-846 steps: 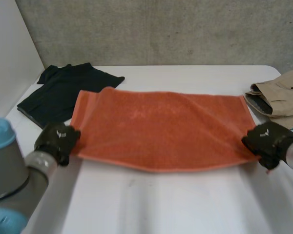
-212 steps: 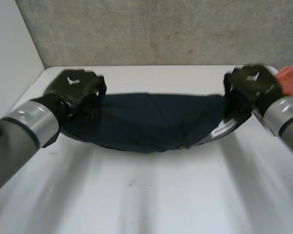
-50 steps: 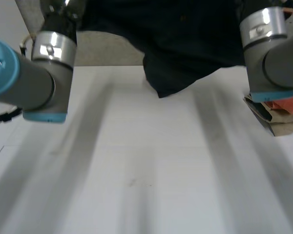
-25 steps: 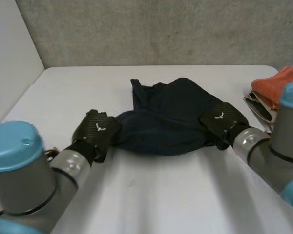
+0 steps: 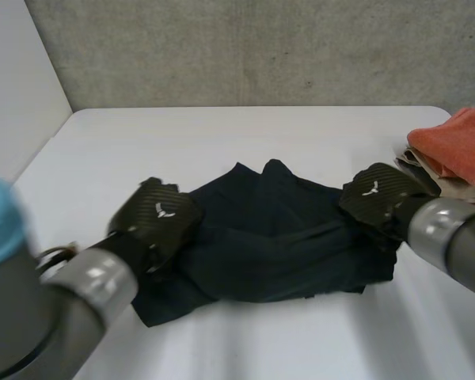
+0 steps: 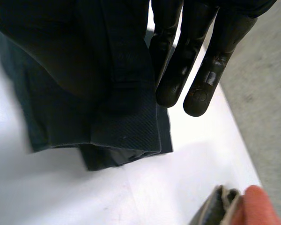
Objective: Fold the laundry.
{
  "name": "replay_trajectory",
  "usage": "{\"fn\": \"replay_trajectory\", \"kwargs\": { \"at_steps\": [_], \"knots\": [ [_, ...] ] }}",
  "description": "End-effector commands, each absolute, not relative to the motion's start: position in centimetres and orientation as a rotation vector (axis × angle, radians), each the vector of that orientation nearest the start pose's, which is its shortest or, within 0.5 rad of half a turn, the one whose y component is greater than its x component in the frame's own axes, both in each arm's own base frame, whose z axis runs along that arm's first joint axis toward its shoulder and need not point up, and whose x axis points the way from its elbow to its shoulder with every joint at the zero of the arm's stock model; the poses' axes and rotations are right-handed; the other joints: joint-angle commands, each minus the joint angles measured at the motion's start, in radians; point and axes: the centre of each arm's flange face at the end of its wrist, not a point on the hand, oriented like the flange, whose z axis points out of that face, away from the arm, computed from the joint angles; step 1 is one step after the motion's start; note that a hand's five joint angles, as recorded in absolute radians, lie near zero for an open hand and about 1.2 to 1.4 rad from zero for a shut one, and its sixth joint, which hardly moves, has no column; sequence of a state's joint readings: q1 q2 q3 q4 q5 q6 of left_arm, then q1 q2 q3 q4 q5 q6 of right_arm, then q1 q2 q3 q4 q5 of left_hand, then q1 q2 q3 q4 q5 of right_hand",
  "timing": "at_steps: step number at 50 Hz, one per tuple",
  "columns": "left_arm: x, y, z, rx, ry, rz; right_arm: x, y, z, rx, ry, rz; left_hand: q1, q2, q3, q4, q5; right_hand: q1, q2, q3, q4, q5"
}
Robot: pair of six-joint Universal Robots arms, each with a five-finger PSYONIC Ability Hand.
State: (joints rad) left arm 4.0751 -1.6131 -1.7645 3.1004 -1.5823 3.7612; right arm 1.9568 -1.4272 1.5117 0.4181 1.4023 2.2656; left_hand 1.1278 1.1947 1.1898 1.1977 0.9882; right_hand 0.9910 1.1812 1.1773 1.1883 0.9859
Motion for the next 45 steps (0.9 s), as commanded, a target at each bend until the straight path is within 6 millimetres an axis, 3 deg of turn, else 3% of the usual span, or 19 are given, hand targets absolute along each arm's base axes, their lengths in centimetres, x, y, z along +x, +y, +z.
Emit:
{"fn": "replay_trajectory", "kwargs": {
  "at_steps": [1, 3, 4, 7, 8, 10, 11, 13, 15, 18, 20, 23, 26, 30, 34, 38, 42, 45],
  "knots": [
    [-32.1, -23.2, 21.0, 1.373, 1.968, -1.993, 27.0, -28.2, 22.3, -1.697, 2.219, -1.859, 0.251, 0.184, 0.189, 0.181, 0.216, 0.405, 0.215, 0.219, 0.208, 0.236],
    [-32.7, -25.2, 21.8, 1.311, 1.919, -2.057, 27.7, -29.7, 23.0, -1.650, 2.187, -1.994, 0.254, 0.187, 0.192, 0.184, 0.219, 0.405, 0.215, 0.219, 0.208, 0.236],
    [-33.1, -27.1, 23.2, 1.230, 1.856, -2.139, 28.1, -30.4, 23.4, -1.627, 2.163, -2.066, 0.257, 0.190, 0.195, 0.187, 0.222, 0.405, 0.215, 0.219, 0.208, 0.236],
    [-33.5, -29.3, 26.4, 1.101, 1.716, -2.295, 29.3, -32.9, 26.7, -1.470, 1.976, -2.408, 0.257, 0.190, 0.195, 0.187, 0.222, 0.405, 0.215, 0.219, 0.208, 0.236],
    [-34.1, -30.2, 29.1, 1.010, 1.579, -2.430, 29.5, -33.5, 27.8, -1.412, 1.911, -2.506, 0.257, 0.190, 0.195, 0.187, 0.222, 0.405, 0.215, 0.219, 0.208, 0.236],
    [-34.2, -30.9, 31.2, 0.919, 1.463, -2.530, 30.1, -34.8, 31.2, -1.230, 1.686, -2.775, 0.263, 0.196, 0.201, 0.193, 0.228, 0.405, 0.215, 0.219, 0.208, 0.236],
    [-34.5, -31.3, 33.4, 0.820, 1.329, -2.643, 30.4, -35.0, 32.2, -1.165, 1.601, -2.854, 0.268, 0.202, 0.206, 0.199, 0.233, 0.405, 0.215, 0.219, 0.208, 0.236],
    [-34.4, -31.2, 35.5, 0.725, 1.198, -2.728, 30.5, -35.1, 35.6, -0.983, 1.356, -3.053, 0.269, 0.202, 0.206, 0.199, 0.233, 0.405, 0.215, 0.219, 0.208, 0.236],
    [-34.3, -30.0, 38.7, 0.616, 1.022, -2.835, 30.4, -34.9, 37.4, -0.887, 1.219, -3.146, 0.269, 0.202, 0.206, 0.199, 0.233, 0.405, 0.215, 0.219, 0.208, 0.236],
    [-33.6, -29.1, 40.3, 0.565, 0.953, -2.872, 30.6, -34.5, 38.6, -0.846, 1.109, -3.185, 0.269, 0.202, 0.206, 0.199, 0.233, 0.405, 0.215, 0.219, 0.208, 0.236],
    [-33.1, -28.4, 40.1, 0.584, 0.989, -2.853, 30.9, -34.3, 38.3, -0.872, 1.112, -3.157, 0.269, 0.202, 0.206, 0.199, 0.233, 0.405, 0.215, 0.219, 0.208, 0.236],
    [-32.9, -27.4, 38.0, 0.664, 1.110, -2.797, 31.1, -34.1, 36.8, -0.940, 1.186, -3.076, 0.263, 0.196, 0.201, 0.193, 0.228, 0.405, 0.215, 0.219, 0.208, 0.236],
    [-32.7, -26.2, 34.6, 0.754, 1.284, -2.698, 31.2, -33.8, 35.1, -1.021, 1.285, -2.978, 0.260, 0.193, 0.198, 0.190, 0.225, 0.405, 0.215, 0.219, 0.208, 0.236],
    [-32.0, -24.6, 30.3, 0.853, 1.488, -2.553, 30.9, -33.0, 31.8, -1.197, 1.513, -2.760, 0.254, 0.187, 0.192, 0.184, 0.219, 0.405, 0.215, 0.219, 0.208, 0.236],
    [-31.3, -22.6, 25.6, 0.982, 1.659, -2.399, 29.7, -31.2, 27.0, -1.404, 1.844, -2.387, 0.251, 0.184, 0.189, 0.181, 0.216, 0.405, 0.215, 0.219, 0.208, 0.236],
    [-31.2, -19.7, 21.6, 1.146, 1.794, -2.259, 28.6, -29.1, 23.6, -1.523, 2.062, -2.058, 0.234, 0.167, 0.172, 0.164, 0.199, 0.405, 0.215, 0.219, 0.208, 0.236],
    [-30.9, -17.7, 19.0, 1.262, 1.898, -2.132, 27.7, -27.0, 21.0, -1.596, 2.178, -1.807, 0.076, 0.009, 0.014, 0.006, 0.041, 0.405, 0.215, 0.219, 0.208, 0.236],
    [-30.9, -17.1, 16.9, 1.325, 1.978, -2.035, 27.7, -26.2, 19.7, -1.618, 2.191, -1.744, -0.156, -0.223, -0.218, -0.226, -0.191, 0.405, 0.215, 0.219, 0.208, 0.236]
  ]
}}
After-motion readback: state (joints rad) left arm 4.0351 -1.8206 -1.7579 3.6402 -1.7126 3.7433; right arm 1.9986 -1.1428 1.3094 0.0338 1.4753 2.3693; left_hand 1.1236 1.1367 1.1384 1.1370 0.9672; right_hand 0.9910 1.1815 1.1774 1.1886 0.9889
